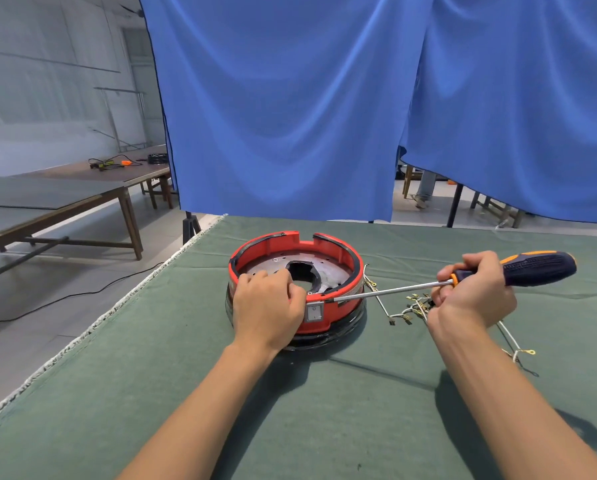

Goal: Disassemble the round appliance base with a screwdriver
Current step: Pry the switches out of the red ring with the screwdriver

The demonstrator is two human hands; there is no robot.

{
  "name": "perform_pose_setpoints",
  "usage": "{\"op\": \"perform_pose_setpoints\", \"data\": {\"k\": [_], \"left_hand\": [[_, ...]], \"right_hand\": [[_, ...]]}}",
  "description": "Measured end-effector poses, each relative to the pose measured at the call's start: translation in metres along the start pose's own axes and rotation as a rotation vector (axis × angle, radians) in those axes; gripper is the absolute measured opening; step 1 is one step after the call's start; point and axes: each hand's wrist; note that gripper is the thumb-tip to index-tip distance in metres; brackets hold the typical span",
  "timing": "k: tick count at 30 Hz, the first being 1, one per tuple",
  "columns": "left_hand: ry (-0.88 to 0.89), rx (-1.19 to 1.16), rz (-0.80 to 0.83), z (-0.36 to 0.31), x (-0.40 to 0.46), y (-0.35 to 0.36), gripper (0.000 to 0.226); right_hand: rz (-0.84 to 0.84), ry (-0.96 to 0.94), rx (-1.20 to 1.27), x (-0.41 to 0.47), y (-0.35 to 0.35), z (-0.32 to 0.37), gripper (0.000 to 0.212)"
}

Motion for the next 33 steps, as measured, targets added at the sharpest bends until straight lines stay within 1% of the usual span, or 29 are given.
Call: {"op": "perform_pose_setpoints", "data": {"k": [4, 6, 9, 11, 12, 14, 16, 19, 21, 23, 25, 26, 29, 30, 31, 33], "left_hand": [[0.006, 0.051, -0.03, -0.004, 0.0, 0.001, 0.025], [0.023, 0.06, -0.021, -0.004, -0.001, 0.0, 0.025], [0.098, 0.094, 0.046, -0.001, 0.002, -0.005, 0.032], [0.121, 0.048, 0.115, 0.004, 0.01, -0.009, 0.038], [0.093, -0.005, 0.136, 0.008, 0.014, -0.009, 0.037], [-0.033, -0.09, 0.109, 0.012, 0.02, -0.008, 0.032], [-0.11, -0.021, 0.063, 0.011, 0.02, -0.006, 0.029], [-0.143, 0.192, 0.162, 0.008, 0.015, -0.002, 0.047], [-0.234, 0.209, 0.208, 0.006, 0.016, -0.003, 0.053], [-0.303, 0.179, 0.249, 0.005, 0.017, -0.004, 0.058], [-0.321, 0.152, 0.281, 0.007, 0.018, -0.005, 0.054], [-0.319, 0.126, 0.256, 0.009, 0.019, -0.005, 0.046], [-0.398, -0.045, 0.066, 0.023, 0.025, -0.01, 0.026], [-0.446, -0.1, 0.033, 0.027, 0.027, -0.011, 0.026], [-0.505, -0.151, 0.032, 0.029, 0.027, -0.011, 0.033], [-0.639, -0.289, 0.08, 0.029, 0.027, -0.009, 0.051]], "right_hand": [[-0.01, -0.002, 0.0, -0.001, -0.002, 0.0, 0.02], [-0.007, -0.006, -0.003, 0.002, -0.003, 0.001, 0.021], [-0.018, 0.002, -0.022, 0.006, -0.006, 0.002, 0.02], [-0.021, 0.01, -0.032, 0.007, -0.007, 0.002, 0.02], [-0.017, 0.009, -0.032, 0.007, -0.008, 0.002, 0.02], [-0.005, -0.004, -0.028, 0.007, -0.008, 0.001, 0.02], [0.003, -0.016, -0.026, 0.004, -0.007, -0.001, 0.02], [0.0, -0.021, -0.024, 0.001, -0.007, -0.003, 0.02], [-0.003, -0.02, -0.025, 0.002, -0.008, -0.003, 0.02], [-0.008, -0.01, -0.033, 0.003, -0.008, -0.004, 0.018], [-0.012, -0.002, -0.04, 0.004, -0.008, -0.006, 0.017], [-0.012, -0.002, -0.038, 0.005, -0.007, -0.006, 0.017], [-0.016, -0.01, -0.025, 0.008, -0.005, -0.007, 0.018], [-0.016, -0.008, -0.024, 0.008, -0.005, -0.007, 0.018], [-0.015, -0.006, -0.021, 0.008, -0.004, -0.008, 0.018], [-0.018, -0.007, -0.012, 0.009, -0.004, -0.009, 0.018]]}}
Point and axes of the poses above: each hand's wrist, its own x-axis towards the middle knuckle, its own y-axis out of the palm, z = x × y, and after that the axes turned 1 degree about -y, right-handed
